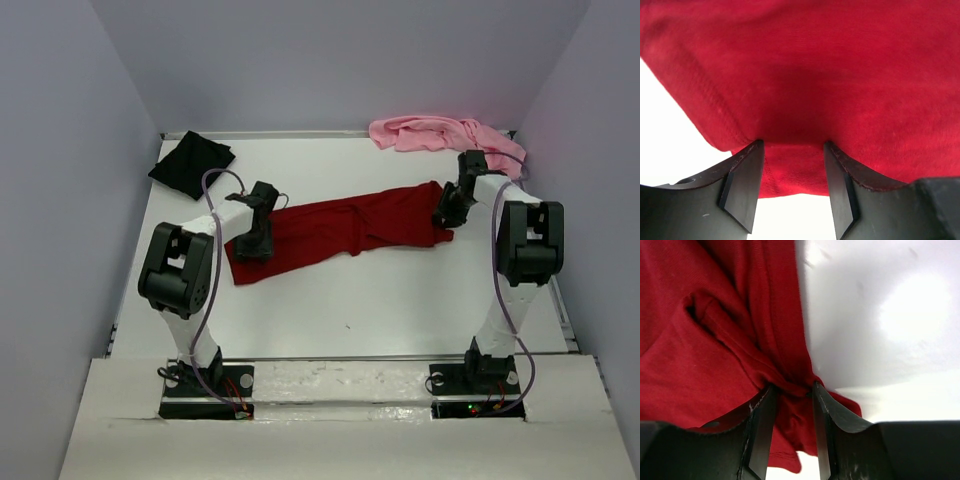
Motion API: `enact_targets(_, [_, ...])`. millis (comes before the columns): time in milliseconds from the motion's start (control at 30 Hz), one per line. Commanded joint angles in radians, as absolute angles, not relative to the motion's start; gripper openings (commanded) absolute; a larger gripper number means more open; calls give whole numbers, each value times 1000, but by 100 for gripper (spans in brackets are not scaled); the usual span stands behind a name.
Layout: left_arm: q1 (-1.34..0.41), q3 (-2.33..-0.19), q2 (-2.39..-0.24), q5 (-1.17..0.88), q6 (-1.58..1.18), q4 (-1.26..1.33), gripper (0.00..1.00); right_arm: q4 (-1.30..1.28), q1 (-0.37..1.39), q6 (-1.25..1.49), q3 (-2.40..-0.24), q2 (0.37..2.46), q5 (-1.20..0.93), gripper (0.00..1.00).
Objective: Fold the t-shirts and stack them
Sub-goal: Fold the tshirt
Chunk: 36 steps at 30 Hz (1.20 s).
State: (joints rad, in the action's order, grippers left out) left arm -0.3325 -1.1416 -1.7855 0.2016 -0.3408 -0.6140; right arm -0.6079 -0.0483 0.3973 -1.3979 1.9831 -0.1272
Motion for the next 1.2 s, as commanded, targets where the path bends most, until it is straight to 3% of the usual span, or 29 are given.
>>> enact_targets(0, [-394, -1164, -1804, 247, -336, -712, 62, -571, -2, 403, -1486, 2063, -118, 41])
enact_targets(267, [-523, -1124, -1773, 233, -370, -753, 64, -569, 31, 411, -1618, 2160, -143, 41])
enact_targets(467, [-630, -1114, -1735, 80, -452, -778, 66, -571, 49, 422, -1741, 2238, -173, 43])
enact_targets(967, [-926, -1094, -1713, -72, -517, -874, 66, -542, 78, 472, -2075, 2442, -333, 46])
enact_targets(1167, [-945, -1211, -1640, 106, -592, -943, 67, -535, 110, 485, -2143, 2465, -342, 47])
